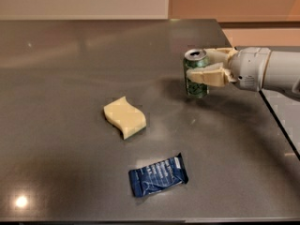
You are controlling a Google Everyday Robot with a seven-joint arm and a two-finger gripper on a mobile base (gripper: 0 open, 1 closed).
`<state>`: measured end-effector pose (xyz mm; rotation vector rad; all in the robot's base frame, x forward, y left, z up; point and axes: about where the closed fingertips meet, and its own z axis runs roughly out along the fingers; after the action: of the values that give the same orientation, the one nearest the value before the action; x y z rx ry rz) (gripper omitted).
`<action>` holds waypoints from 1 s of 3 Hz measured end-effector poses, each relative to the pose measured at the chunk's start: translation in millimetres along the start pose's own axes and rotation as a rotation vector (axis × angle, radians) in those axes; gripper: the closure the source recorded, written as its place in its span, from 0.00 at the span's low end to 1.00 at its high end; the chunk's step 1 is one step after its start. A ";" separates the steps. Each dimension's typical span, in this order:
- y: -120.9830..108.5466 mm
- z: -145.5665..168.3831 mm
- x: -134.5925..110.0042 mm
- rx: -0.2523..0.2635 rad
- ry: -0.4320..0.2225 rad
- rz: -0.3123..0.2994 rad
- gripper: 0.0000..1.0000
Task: Place green can upright
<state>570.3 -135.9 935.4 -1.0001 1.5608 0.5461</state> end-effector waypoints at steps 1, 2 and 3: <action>-3.3 -1.7 8.4 -0.023 -0.056 0.022 1.00; -8.3 -4.0 12.9 -0.038 -0.110 0.060 1.00; -12.7 -8.1 13.0 -0.045 -0.162 0.089 1.00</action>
Offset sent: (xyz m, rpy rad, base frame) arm 0.0087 -0.0257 -0.0138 0.2089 0.0091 0.0477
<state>576.5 -153.0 927.3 -0.9010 1.4590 0.7096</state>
